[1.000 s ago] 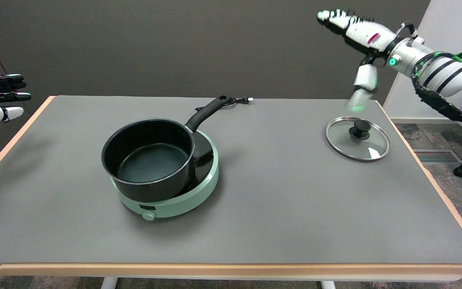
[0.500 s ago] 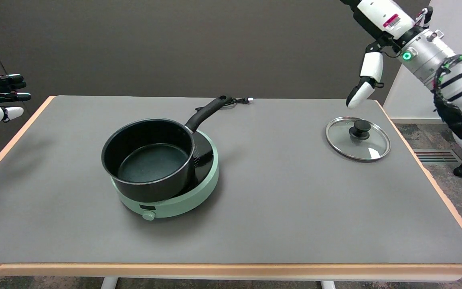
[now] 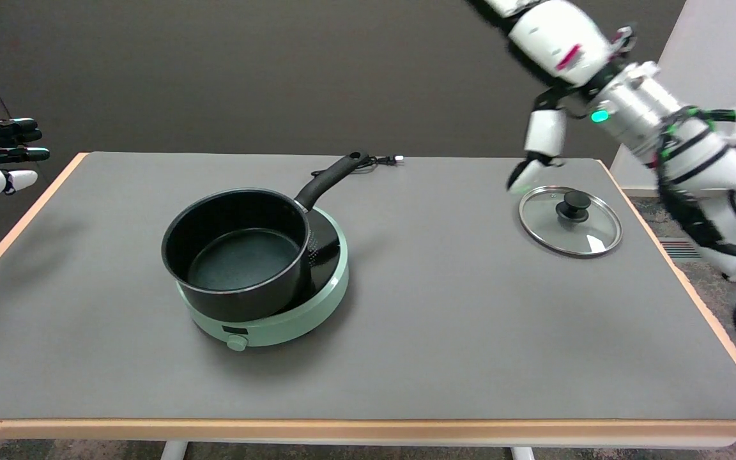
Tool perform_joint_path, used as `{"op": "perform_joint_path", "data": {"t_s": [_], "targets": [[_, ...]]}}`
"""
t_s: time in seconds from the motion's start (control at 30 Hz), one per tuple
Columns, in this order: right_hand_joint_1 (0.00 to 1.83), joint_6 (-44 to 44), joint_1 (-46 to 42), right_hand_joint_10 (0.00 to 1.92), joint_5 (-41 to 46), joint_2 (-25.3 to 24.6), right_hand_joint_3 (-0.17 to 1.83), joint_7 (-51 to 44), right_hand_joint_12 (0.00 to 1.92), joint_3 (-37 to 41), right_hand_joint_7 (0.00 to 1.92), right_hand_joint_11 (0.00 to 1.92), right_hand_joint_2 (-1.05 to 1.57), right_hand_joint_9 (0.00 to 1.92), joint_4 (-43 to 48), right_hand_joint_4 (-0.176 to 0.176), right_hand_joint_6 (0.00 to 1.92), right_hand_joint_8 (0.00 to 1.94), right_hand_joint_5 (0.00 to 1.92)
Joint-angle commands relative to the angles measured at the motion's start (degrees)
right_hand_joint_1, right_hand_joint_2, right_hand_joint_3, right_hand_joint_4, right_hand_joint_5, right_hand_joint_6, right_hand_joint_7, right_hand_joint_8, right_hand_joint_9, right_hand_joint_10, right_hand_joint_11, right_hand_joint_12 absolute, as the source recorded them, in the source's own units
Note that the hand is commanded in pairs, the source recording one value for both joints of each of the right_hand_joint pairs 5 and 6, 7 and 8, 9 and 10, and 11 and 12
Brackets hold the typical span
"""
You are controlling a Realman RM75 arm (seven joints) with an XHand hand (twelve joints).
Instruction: Pick up the pot.
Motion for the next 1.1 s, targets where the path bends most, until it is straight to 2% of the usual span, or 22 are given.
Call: {"op": "perform_joint_path", "data": {"t_s": [0.03,0.3,0.53,0.73,0.8,0.83,1.1], "targets": [[1.23,-7.43,22.49,0.0,-25.02,-6.61,0.6,-12.07,0.0,-32.89,0.0,0.0,-0.64,0.0,-7.52,-0.089,0.0,0.0,0.0],[1.24,-7.43,27.17,0.0,-24.78,-9.16,0.61,-12.74,0.0,-40.67,0.0,0.0,-0.63,0.0,-12.87,-0.092,0.0,0.0,0.0],[1.24,-7.51,27.47,0.0,-22.94,-12.8,0.63,-15.96,0.0,-41.92,0.0,0.0,-0.62,0.0,-17.23,-0.092,0.0,0.0,0.0],[1.24,-7.51,30.28,0.0,-23.29,-17.24,0.64,-15.96,0.0,-43.37,0.0,0.0,-0.62,0.0,-22.53,-0.074,0.0,0.0,0.0],[1.24,-6.14,33.96,0.0,-30.23,-18.66,0.65,-10.78,0.0,-50.53,0.0,0.0,-0.63,0.0,-18.32,-0.06,0.0,0.0,0.0],[1.23,-7.49,32.46,0.0,-23.41,-18.59,0.65,-15.91,0.0,-45.51,0.0,0.0,-0.63,0.0,-24.86,-0.05,0.0,0.0,0.0],[1.23,-6.95,37.4,0.03,-22.91,-19.76,0.65,-15.96,0.03,-49.86,0.03,0.03,-0.64,0.03,-31.26,-0.046,0.03,0.03,0.03]]}}
